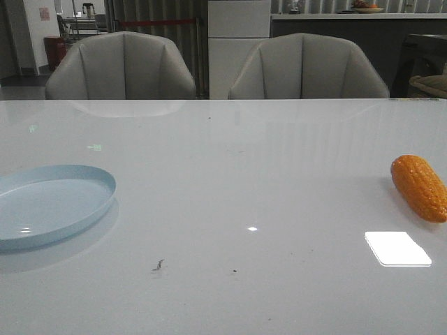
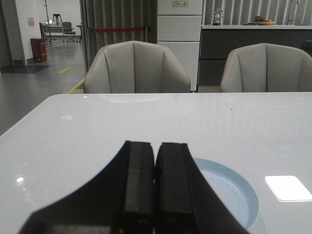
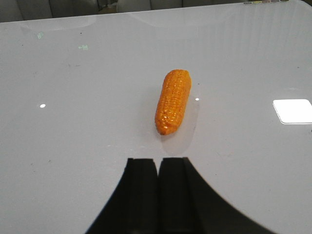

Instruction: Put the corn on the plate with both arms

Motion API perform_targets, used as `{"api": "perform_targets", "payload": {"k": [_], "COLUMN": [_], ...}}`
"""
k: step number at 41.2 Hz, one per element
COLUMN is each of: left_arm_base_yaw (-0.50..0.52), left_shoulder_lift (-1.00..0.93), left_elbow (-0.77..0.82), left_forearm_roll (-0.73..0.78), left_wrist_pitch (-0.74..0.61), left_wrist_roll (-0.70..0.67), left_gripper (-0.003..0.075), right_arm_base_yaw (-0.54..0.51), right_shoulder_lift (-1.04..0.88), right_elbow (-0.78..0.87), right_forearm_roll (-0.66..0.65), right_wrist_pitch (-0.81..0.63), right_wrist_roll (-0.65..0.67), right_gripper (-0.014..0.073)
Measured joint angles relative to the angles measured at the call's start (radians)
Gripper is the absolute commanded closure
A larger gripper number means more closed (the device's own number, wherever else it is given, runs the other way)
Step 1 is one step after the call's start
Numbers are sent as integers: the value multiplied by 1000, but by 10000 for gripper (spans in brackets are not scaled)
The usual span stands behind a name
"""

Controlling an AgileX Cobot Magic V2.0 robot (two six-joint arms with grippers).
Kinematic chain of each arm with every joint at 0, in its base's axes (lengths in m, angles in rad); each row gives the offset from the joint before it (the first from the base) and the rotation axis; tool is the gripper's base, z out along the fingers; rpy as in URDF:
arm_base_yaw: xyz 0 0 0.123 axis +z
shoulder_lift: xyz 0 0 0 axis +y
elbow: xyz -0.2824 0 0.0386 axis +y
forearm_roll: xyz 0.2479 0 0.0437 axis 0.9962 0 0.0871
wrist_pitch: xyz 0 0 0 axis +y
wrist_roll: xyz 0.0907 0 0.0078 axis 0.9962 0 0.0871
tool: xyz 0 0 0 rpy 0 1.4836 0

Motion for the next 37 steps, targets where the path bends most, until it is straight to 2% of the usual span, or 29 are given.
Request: {"api": "perform_targets", "payload": {"k": [29, 37], "left_arm_base_yaw": [0, 0], "left_shoulder_lift": [0, 0], "left_elbow": [0, 0], "left_forearm_roll": [-2, -2], "left_wrist_pitch": [-13, -32], "left_wrist_roll": [0, 0], "left_gripper": [625, 625], "right_arm_base_yaw": [0, 0], "right_shoulder_lift": [0, 0], "right_elbow": [0, 0], "right_forearm_roll": [0, 0], "right_wrist_pitch": [0, -41], "right_wrist_roll": [0, 0], "right_gripper": [537, 537]}}
